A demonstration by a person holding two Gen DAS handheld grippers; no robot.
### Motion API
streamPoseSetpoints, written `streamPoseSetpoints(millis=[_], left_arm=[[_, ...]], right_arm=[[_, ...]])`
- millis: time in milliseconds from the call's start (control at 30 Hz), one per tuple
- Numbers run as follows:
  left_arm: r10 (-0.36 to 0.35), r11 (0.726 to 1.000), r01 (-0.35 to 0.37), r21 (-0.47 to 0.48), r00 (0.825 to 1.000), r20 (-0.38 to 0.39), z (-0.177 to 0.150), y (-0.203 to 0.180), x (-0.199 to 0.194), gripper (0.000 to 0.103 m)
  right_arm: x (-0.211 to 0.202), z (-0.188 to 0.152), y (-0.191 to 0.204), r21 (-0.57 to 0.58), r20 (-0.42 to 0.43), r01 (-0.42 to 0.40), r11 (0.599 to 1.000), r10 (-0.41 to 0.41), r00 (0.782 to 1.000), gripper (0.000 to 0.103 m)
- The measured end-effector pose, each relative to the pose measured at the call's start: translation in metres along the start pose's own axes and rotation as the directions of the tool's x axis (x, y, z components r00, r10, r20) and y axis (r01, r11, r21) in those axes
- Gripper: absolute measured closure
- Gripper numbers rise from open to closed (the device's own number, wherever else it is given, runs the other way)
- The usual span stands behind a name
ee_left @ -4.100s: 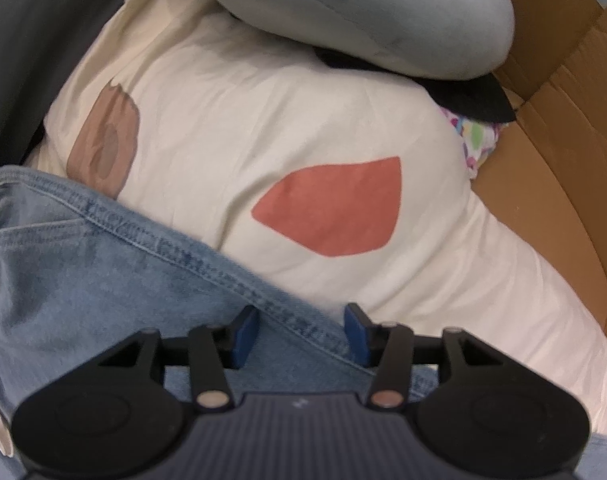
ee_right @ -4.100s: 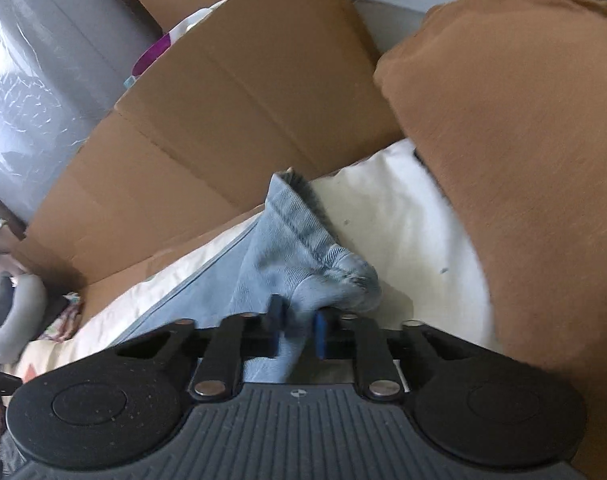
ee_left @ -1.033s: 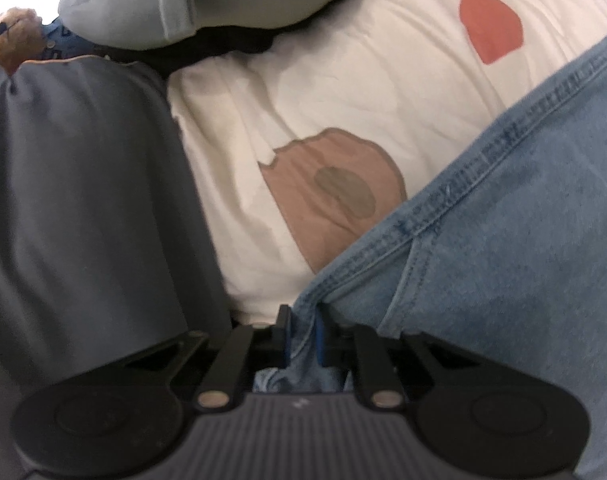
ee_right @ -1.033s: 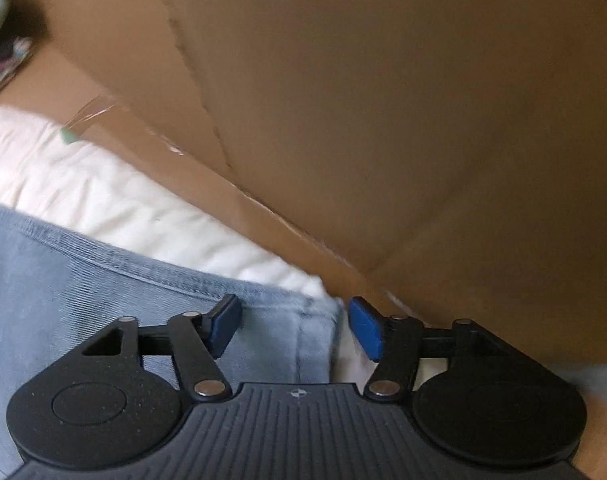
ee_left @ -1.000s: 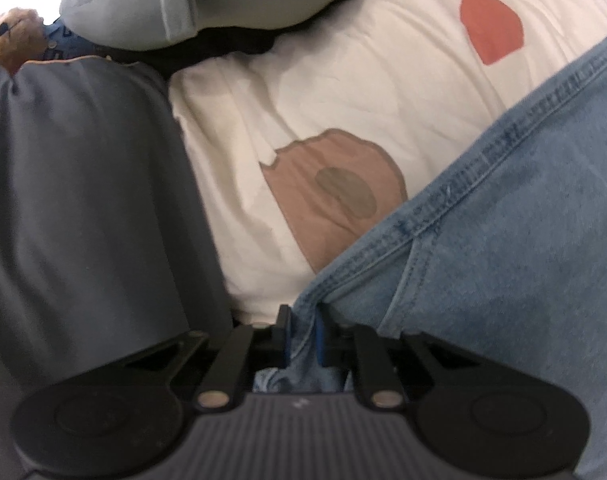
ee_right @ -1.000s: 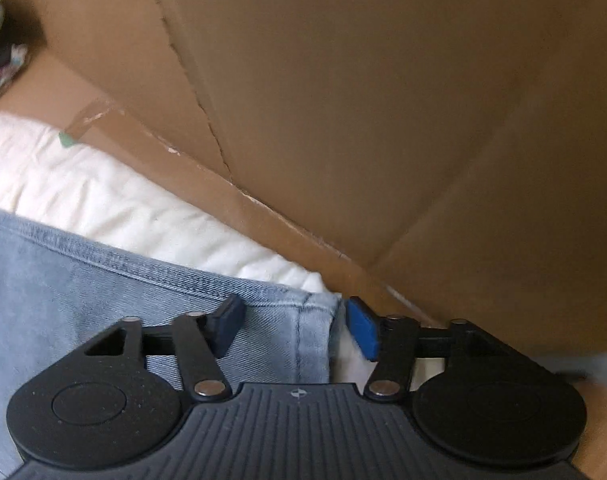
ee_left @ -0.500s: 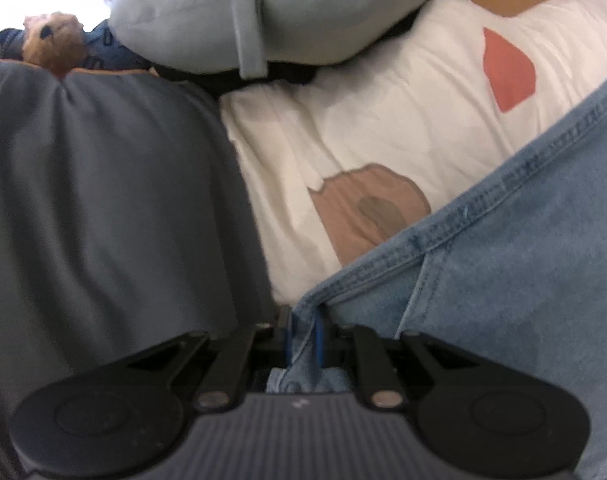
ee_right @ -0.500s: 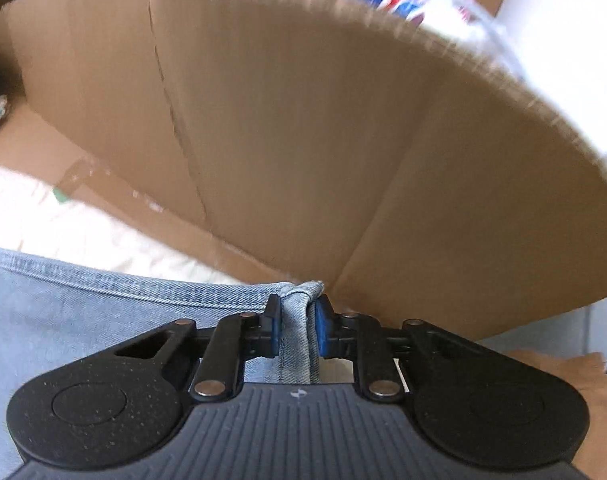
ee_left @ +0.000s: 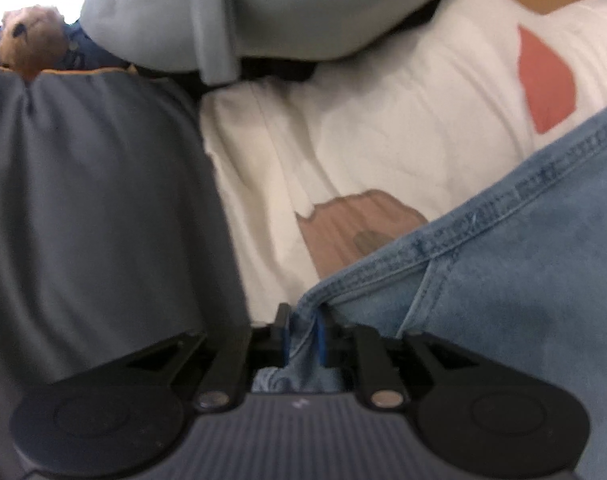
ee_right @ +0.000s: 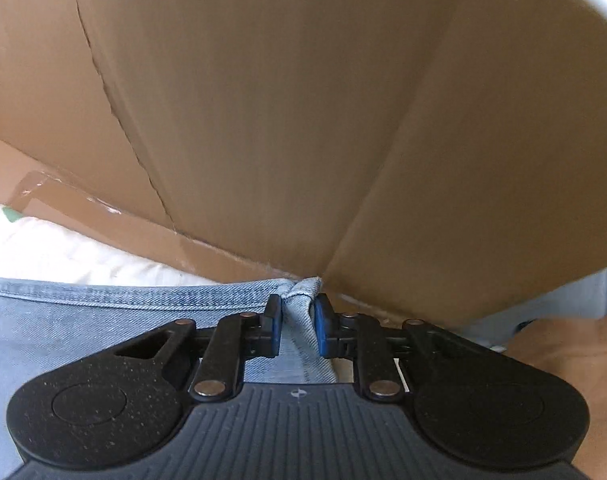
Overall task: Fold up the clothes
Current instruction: 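Hold the leg with both tools, then open both tools, then lift both open tools up away from the laid-out jeans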
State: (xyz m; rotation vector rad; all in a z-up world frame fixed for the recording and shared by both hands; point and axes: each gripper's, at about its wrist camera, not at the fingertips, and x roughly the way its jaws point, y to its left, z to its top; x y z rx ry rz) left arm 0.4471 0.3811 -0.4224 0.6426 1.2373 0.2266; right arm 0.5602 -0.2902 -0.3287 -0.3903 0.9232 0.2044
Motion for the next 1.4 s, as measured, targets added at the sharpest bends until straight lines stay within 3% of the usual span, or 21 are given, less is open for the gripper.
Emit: streamPoseSetpoints(millis=[100,133,200,300,567,733,967,1067,1400], left_arm=[[-0.007,0.999,0.005,-0.035,0.999,-0.038,0.004,0.006,0.004,0.07],[-0.026,0.999,0.023,-0.046,0.999,-0.045,0.005,0.012,0.002,0.07],[-0.052,0.998,0.05,-0.045,0.998,-0.041,0.004,0.021,-0.006,0.068],[-0.055,0.998,0.053,-0.039,0.998,-0.044,0.001,0.03,-0.017,0.058],[-0.025,0.993,0.018,-0.12,0.998,-0.062,0.003,0.038,-0.055,0.059],[-0.047,0.982,0.034,-0.187,0.997,-0.063,0.005,0.031,-0.063,0.058],[-0.072,0.958,0.06,-0.279,0.997,-0.033,-0.01,0.006,-0.087,0.053],[-0.08,0.96,0.07,-0.272,0.996,-0.026,-0.022,-0.009,-0.094,0.052],[-0.143,0.921,0.132,-0.365,0.99,-0.003,-0.069,-0.057,-0.089,0.052]], right_arm=[[-0.005,-0.006,0.0,-0.023,0.016,-0.001,1.0,0.002,1.0,0.064],[-0.008,-0.007,0.0,-0.032,0.02,-0.009,0.999,0.01,1.0,0.058],[-0.017,-0.008,-0.005,-0.042,0.04,-0.018,0.999,0.02,0.999,0.055],[-0.03,-0.007,-0.014,-0.013,0.045,-0.046,0.999,0.047,0.998,0.055],[-0.063,-0.028,-0.025,0.014,0.021,-0.158,0.987,0.158,0.987,0.054],[-0.072,-0.043,-0.008,0.059,-0.008,-0.163,0.985,0.164,0.986,0.054],[-0.071,-0.076,0.017,-0.004,-0.045,-0.193,0.981,0.193,0.98,0.055],[-0.07,-0.091,0.027,-0.033,-0.062,-0.207,0.978,0.205,0.977,0.055],[-0.103,-0.116,0.015,-0.076,-0.051,-0.232,0.97,0.228,0.972,0.055]])
